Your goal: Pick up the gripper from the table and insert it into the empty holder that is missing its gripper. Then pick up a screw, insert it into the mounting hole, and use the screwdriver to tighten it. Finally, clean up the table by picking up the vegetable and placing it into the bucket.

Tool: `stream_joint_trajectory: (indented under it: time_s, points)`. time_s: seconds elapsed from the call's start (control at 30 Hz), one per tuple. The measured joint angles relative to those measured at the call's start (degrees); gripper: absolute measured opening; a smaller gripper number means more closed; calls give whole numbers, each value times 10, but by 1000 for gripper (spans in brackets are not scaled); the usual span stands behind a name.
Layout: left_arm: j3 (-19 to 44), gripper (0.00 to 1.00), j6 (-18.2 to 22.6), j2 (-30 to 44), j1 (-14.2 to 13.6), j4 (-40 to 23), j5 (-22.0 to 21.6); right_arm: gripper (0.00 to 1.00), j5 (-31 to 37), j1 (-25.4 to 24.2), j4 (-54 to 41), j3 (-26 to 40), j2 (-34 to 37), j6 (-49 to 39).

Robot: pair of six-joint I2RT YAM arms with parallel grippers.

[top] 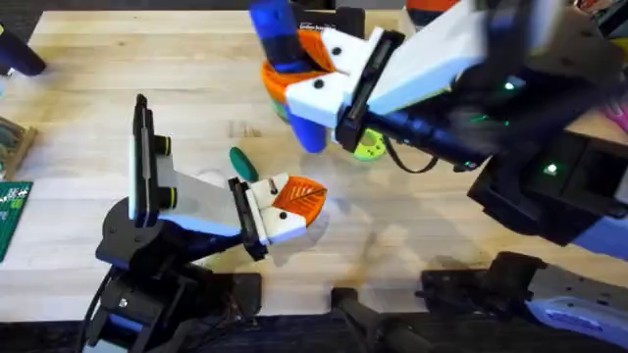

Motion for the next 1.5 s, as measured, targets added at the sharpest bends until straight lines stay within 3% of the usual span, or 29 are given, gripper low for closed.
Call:
stream_joint_trajectory:
  time_s: [0.23, 0.43, 0.7, 1.0, 1.07, 1.23, 1.27, 1.4, 1.43, 1.5]
  points:
    - [0, 4, 0, 0, 0, 0, 0, 28, 205, -92, -245, 0, 17, -196]
    - [0, 4, 0, 0, 0, 0, 0, 28, 319, -211, -353, 0, 102, -294]
    - [0, 4, 0, 0, 0, 0, 0, 28, 333, -313, -356, 0, 199, -415]
    - [0, 4, 0, 0, 0, 0, 0, 30, 304, -317, -349, 2, 242, -593]
    - [0, 4, 0, 0, 0, 0, 0, 114, 303, -317, -347, 4, 242, -627]
    - [0, 4, 0, 0, 0, 0, 0, 847, 305, -317, -334, 19, 241, -676]
    - [0, 4, 0, 0, 0, 0, 0, 950, 307, -316, -330, 22, 241, -677]
    - [0, 11, 0, 0, 0, 0, 0, 992, 311, -311, -341, 26, 240, -651]
    - [0, 66, 1, 0, 0, 0, 0, 992, 315, -308, -342, 26, 240, -639]
    - [0, 325, 2, 0, 0, 0, 0, 992, 321, -305, -348, 26, 239, -605]
